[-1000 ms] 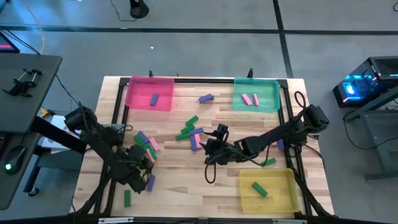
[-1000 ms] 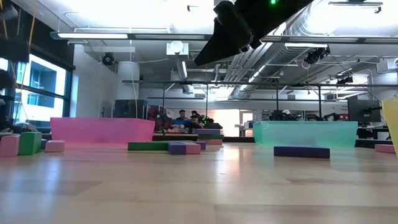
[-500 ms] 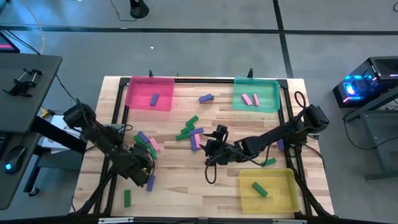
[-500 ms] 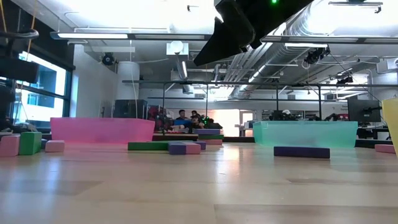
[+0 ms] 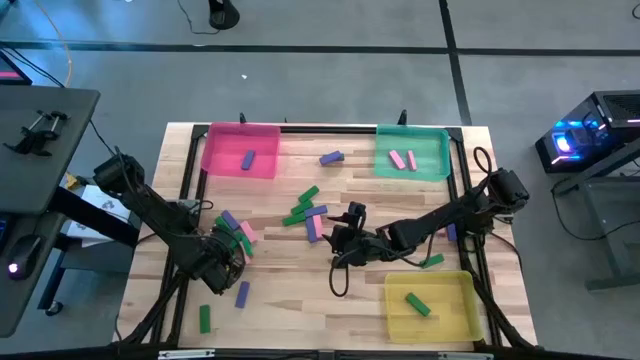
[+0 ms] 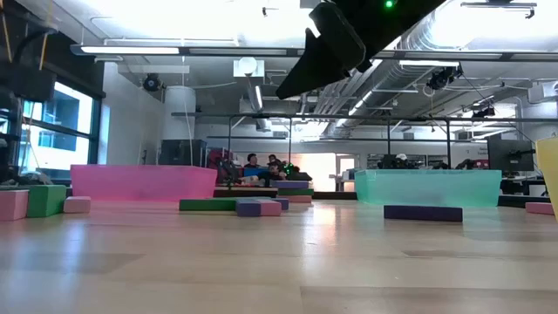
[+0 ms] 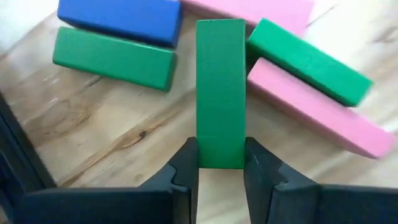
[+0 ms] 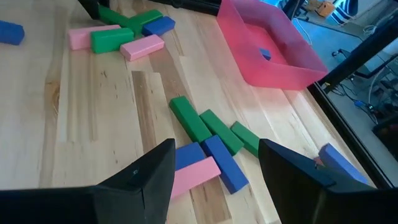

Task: Sort blocks
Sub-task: Put the green block into the yellow bin

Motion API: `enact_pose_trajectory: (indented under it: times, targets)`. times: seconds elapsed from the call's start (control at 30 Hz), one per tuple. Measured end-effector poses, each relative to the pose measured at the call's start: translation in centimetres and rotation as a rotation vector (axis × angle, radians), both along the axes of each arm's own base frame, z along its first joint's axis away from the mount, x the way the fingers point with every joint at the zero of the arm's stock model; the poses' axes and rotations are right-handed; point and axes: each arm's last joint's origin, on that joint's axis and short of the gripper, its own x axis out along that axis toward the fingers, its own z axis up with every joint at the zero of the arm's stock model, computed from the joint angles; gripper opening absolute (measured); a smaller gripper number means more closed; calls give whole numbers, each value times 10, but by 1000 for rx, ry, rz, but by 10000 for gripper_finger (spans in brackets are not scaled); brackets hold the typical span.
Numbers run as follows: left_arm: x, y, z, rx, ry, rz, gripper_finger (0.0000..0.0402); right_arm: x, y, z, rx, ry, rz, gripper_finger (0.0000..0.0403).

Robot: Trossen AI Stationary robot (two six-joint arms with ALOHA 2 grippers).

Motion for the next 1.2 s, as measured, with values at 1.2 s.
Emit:
enact_pose_trajectory:
  times: [1.2]
  targets:
    - [90, 25, 50, 333, -689, -552, 65, -39, -26, -36, 275, -526, 267, 216]
